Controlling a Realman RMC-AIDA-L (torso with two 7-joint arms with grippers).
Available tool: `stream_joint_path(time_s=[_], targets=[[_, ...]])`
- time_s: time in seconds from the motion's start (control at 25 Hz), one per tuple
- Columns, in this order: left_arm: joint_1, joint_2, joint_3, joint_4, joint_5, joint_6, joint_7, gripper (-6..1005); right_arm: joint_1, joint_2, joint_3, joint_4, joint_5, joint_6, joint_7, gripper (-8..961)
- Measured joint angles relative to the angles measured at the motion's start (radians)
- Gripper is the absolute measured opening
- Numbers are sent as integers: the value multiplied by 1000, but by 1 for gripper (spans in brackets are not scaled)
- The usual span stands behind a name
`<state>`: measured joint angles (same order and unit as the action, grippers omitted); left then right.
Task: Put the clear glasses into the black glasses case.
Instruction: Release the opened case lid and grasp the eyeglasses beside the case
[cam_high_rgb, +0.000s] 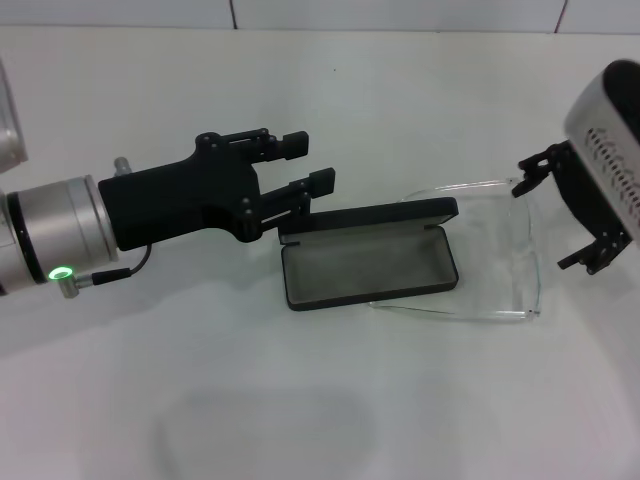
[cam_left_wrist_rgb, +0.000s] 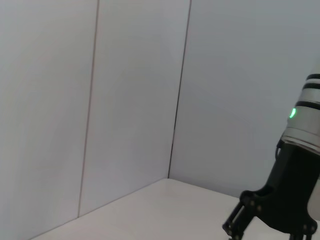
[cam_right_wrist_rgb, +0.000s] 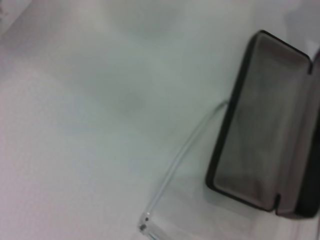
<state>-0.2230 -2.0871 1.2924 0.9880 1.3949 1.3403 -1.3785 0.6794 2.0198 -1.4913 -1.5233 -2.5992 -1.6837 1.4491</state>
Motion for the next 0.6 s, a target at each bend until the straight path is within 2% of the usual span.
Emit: stream_joint_path(time_s=[0.16, 0.32, 0.6], targets=[[-1, 0, -11, -24, -6, 2, 29, 515, 20, -1, -65, 15, -34, 8, -3, 826], [-2, -1, -12, -42, -26, 4, 68, 515, 67, 3, -113, 90, -81, 35, 1, 820], [-6, 1, -18, -63, -35, 5, 79, 515, 102, 4, -156, 165, -92, 69, -11, 775]])
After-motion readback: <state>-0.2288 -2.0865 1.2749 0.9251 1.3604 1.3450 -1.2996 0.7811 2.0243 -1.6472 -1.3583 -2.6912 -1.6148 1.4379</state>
